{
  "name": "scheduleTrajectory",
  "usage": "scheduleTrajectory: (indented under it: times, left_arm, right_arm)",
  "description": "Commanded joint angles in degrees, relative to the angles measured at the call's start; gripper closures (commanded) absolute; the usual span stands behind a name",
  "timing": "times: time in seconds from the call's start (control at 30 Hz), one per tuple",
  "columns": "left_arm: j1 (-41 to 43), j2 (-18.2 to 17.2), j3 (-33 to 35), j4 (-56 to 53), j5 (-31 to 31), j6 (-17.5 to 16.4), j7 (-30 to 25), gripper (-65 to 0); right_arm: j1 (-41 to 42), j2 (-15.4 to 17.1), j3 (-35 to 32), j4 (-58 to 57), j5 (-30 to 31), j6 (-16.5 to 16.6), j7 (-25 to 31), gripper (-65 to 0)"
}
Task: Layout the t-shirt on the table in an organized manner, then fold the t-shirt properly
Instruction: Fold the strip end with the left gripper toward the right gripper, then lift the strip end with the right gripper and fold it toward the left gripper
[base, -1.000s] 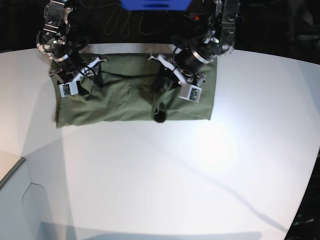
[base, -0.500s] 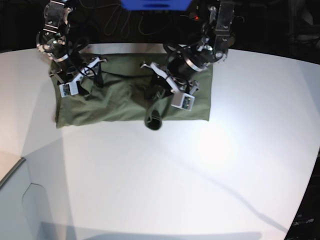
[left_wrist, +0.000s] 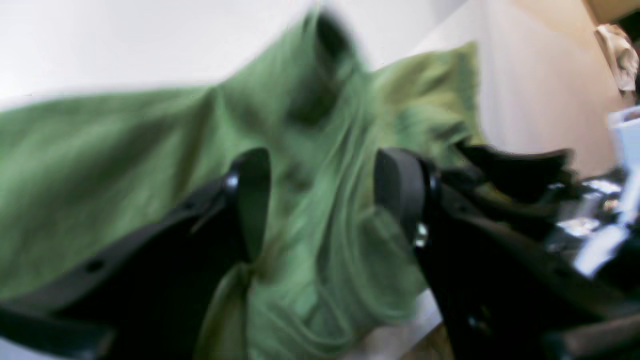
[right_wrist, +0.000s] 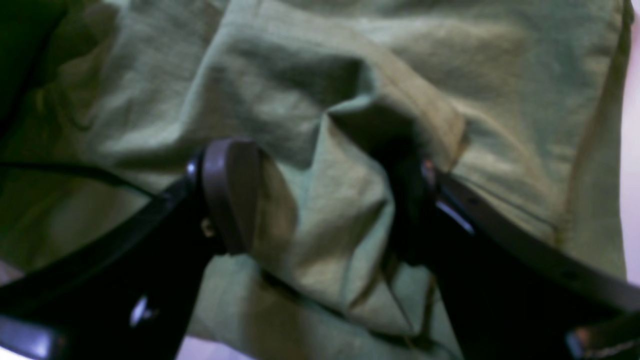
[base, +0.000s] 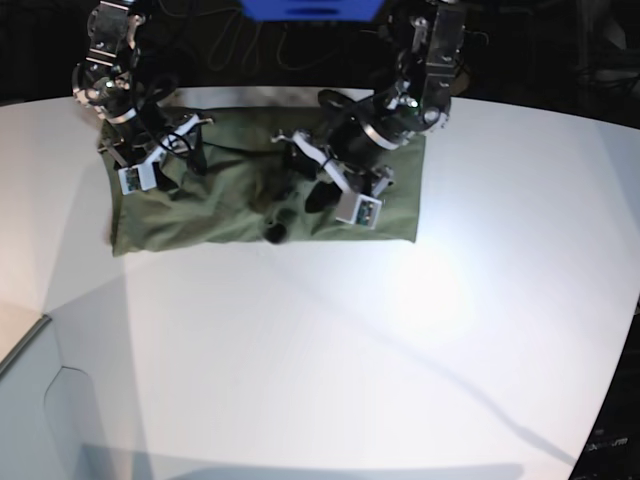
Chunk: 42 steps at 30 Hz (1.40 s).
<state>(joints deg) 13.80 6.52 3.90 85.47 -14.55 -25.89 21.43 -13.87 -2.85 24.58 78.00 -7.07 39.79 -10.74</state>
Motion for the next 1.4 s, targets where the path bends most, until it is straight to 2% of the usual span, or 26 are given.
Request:
scheduleTrajectory:
  times: [0.0,0.13,0.23,0.4,0.63,0.83,1.03,1.2,1.37]
  left_arm:
    - [0.48,0.46,0.54,3.89,-0.97,-0.79,-1.52,-32.5]
    - [3.82,0.2,0.19,12.51,-0.97,-0.79,-1.25,-32.5]
    - [4.44,-2.96,-2.89,14.53,-0.97,-0.35,-1.25,-32.5]
    - [4.0,-5.34,-9.84,7.06,-0.97,-0.35,-1.52,-32.5]
    - [1.98,-5.25,-18.8,-1.38,-0.97,-0.88,-1.34,-32.5]
    - [-1.01,-5.25,-19.24,-7.8,-0.97,-0.88,-1.61,-32.5]
    - [-1.71,-4.9,-19.15,-8.24,-0.97,-0.88,-1.61,-32.5]
    - [-1.8,-5.16,-19.24,-8.15,-0.97,-0.88,-1.61,-32.5]
    - [-1.8,-5.16,-19.33,-8.24,-0.97,-0.88,-1.61,-32.5]
  right_arm:
    - [-0.15,0.35,-0.01,0.2,-0.53,0.21,-1.43,-39.5]
    - [-0.07,0.35,-0.01,0.2,-0.53,0.21,-1.43,-39.5]
    - [0.9,0.35,-0.01,0.11,-0.53,0.21,-1.43,-39.5]
    - [1.6,0.26,0.26,0.29,-0.53,0.21,-1.52,-39.5]
    - [1.43,0.0,0.34,8.03,-0.36,0.21,-1.96,-40.0]
    - [3.36,0.08,4.65,8.9,-0.45,0.21,-1.96,-40.0]
    - [7.76,0.96,12.3,2.84,-0.62,0.21,-2.05,-40.0]
    - [9.52,3.95,13.0,-4.11,-0.62,0.21,-2.05,-40.0]
    - [9.6,4.92,12.83,-8.5,-0.62,0.21,-1.52,-40.0]
